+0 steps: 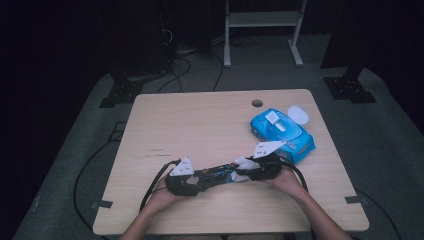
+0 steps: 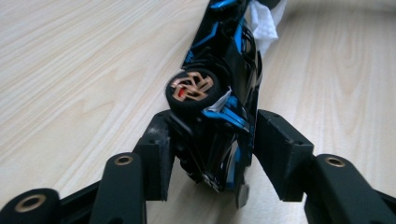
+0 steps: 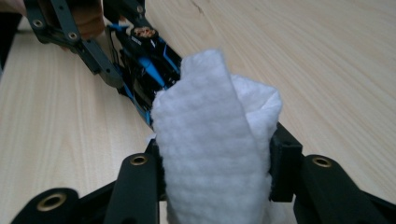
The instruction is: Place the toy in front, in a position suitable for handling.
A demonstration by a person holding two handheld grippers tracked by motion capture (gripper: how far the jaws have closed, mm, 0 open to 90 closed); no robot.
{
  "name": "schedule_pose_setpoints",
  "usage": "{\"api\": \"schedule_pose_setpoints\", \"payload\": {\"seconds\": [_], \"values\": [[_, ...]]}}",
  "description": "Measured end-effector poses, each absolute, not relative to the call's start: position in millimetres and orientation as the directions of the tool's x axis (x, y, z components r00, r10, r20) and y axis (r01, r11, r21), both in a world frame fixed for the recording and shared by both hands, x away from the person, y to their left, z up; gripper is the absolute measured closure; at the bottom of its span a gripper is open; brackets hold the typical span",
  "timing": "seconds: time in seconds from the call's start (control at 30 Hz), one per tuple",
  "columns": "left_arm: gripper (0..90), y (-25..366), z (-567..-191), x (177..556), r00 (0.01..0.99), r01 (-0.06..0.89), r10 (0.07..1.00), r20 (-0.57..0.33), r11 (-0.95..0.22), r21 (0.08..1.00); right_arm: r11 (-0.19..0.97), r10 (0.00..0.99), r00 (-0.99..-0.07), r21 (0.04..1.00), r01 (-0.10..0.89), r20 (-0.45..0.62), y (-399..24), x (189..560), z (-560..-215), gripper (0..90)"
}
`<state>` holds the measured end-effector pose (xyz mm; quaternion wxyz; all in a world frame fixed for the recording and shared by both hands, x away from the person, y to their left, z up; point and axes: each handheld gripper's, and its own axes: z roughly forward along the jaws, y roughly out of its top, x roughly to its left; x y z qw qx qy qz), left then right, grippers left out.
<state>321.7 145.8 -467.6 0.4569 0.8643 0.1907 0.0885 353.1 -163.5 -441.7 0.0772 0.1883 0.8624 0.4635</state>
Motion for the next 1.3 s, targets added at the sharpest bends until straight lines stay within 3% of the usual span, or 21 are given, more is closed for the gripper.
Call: {"api": "schedule_pose_setpoints", "payload": {"seconds": [0.2,0.47,0.57,0.63,0.8,0.93,0.97,1.0,1.03,1.07,1.13,1.3], "values": [[55.9,138.5,-467.9,319.1,0.912,0.216,0.409,0.017,-0.517,0.828,0.461,0.441,-0.897,0.847,0.264,0.039,-162.6,347.6,-430.4,73.3],[57.6,134.2,-467.9,323.3,0.904,0.203,0.425,0.043,-0.516,0.832,0.427,0.434,-0.900,0.869,0.250,0.045,-124.7,347.9,-427.7,76.4],[48.7,133.8,-468.5,323.8,0.902,0.212,0.430,0.035,-0.512,0.832,0.424,0.415,-0.908,0.872,0.247,0.056,-108.9,348.5,-427.9,76.0],[47.7,133.8,-468.6,325.0,0.904,0.216,0.427,0.028,-0.511,0.832,0.438,0.410,-0.911,0.866,0.239,0.044,-104.0,348.3,-428.5,74.9],[42.8,133.5,-467.0,325.7,0.903,0.220,0.429,0.020,-0.501,0.837,0.457,0.436,-0.900,0.855,0.245,0.025,-98.8,347.8,-427.5,51.4],[41.0,133.2,-466.8,327.9,0.902,0.242,0.432,-0.009,-0.489,0.838,0.455,0.464,-0.886,0.859,0.237,-0.002,-107.3,346.8,-422.3,41.7],[39.7,133.0,-466.6,329.1,0.901,0.249,0.434,-0.014,-0.489,0.836,0.456,0.470,-0.883,0.858,0.235,-0.009,-110.0,346.2,-420.8,42.9],[40.7,132.9,-466.8,330.6,0.901,0.254,0.433,-0.022,-0.486,0.836,0.460,0.474,-0.880,0.860,0.222,-0.026,-114.9,344.8,-419.2,63.3],[46.4,132.9,-466.8,330.6,0.901,0.254,0.433,-0.022,-0.486,0.836,0.460,0.474,-0.880,0.860,0.222,-0.026,-114.9,344.8,-419.2,63.3],[51.2,132.7,-467.0,330.5,0.904,0.241,0.428,-0.011,-0.489,0.838,0.467,0.478,-0.877,0.858,0.213,-0.043,-117.6,342.7,-419.5,76.4],[56.9,133.1,-467.0,330.5,0.906,0.235,0.423,-0.007,-0.491,0.839,0.460,0.495,-0.868,0.860,0.221,-0.042,-114.9,341.5,-420.6,78.6],[57.9,132.4,-467.0,330.0,0.905,0.225,0.425,0.007,-0.495,0.839,0.427,0.490,-0.871,0.875,0.228,-0.012,-95.4,340.7,-422.7,79.4]]}}
